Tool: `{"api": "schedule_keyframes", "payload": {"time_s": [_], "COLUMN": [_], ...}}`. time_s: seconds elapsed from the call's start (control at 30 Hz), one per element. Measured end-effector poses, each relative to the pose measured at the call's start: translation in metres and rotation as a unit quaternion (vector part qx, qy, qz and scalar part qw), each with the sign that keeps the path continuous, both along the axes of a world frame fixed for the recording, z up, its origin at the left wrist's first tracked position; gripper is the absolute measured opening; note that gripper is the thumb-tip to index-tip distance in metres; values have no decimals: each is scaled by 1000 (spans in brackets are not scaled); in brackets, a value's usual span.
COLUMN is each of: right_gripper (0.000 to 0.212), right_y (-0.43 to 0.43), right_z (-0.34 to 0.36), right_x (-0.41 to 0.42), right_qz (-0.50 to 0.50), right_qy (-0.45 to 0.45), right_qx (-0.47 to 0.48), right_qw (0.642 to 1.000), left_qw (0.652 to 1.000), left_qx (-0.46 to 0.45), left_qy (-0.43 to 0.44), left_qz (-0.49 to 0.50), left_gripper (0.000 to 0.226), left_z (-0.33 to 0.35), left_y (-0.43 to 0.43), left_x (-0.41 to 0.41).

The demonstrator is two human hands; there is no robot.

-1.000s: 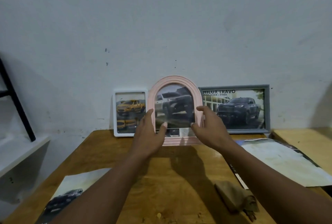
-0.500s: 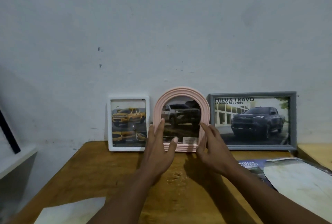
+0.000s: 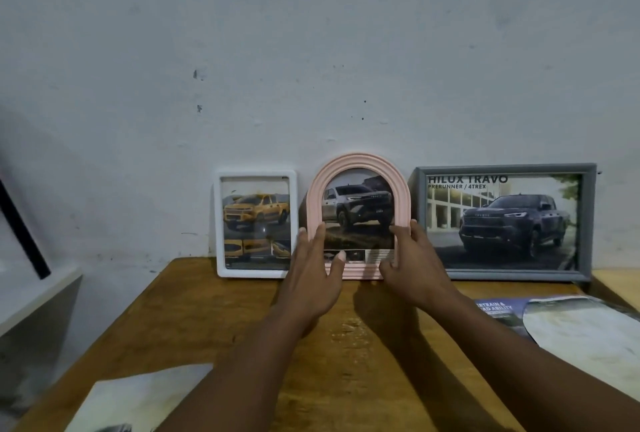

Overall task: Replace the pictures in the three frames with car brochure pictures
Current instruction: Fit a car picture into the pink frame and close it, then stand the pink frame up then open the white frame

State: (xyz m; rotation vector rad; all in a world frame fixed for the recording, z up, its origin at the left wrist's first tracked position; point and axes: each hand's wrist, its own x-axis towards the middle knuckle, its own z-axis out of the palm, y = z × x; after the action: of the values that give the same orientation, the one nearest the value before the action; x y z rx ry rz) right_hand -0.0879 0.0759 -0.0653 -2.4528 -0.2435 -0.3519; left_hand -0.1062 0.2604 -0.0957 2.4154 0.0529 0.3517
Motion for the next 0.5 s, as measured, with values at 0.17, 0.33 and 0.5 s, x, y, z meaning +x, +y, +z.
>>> {"api": "schedule_keyframes", "payload": {"time_s": [0.17,0.33,0.5], "right_gripper": [58,55,43], "right_y": [36,91,134], "right_z": [30,35,18], "right_x": [-24,-37,-19], "right_qz": [49,143,164], "right_qy": [-65,11,77], "right_qx": [45,96,134], "right_qw": [996,985,974], "left_qw": [999,995,991], "left_qx": [17,-17,-63], "left_qy": [-31,-44,-38], "left_qz": [26,84,112], "left_gripper": [73,73,75], "left_z": [24,30,10], "left_y": [47,104,144], "left_x": [-20,-33,-26]}}
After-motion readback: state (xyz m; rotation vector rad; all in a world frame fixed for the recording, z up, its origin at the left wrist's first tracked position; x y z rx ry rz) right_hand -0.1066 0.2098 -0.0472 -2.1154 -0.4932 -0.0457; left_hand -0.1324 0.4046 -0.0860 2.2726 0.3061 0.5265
